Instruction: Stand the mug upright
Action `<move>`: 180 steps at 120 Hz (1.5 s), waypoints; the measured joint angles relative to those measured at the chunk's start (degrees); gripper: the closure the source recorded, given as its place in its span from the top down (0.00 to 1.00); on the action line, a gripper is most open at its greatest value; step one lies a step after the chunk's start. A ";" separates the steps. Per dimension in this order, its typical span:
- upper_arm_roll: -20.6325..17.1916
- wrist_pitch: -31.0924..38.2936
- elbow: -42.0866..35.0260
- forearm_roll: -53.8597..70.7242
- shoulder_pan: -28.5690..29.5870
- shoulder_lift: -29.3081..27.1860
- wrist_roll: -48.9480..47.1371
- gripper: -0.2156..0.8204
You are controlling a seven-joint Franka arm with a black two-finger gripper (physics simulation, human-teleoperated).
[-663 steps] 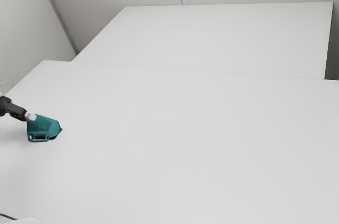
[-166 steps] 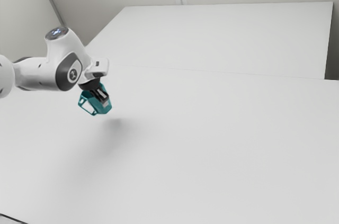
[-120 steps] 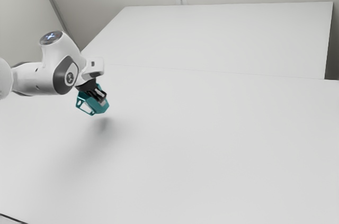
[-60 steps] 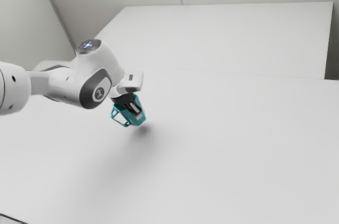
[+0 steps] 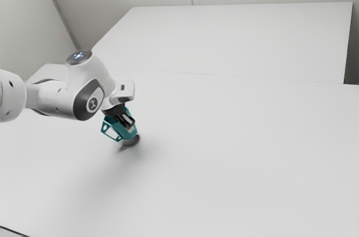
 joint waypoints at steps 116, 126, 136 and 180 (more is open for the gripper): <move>0.03 1.13 0.46 0.07 1.12 2.20 -0.19 0.54; -0.02 1.06 0.60 0.07 1.21 2.14 -0.10 0.62; -0.47 0.90 0.83 0.07 1.69 1.92 0.00 0.68; -1.83 -0.91 2.40 0.07 0.08 -1.48 0.23 0.77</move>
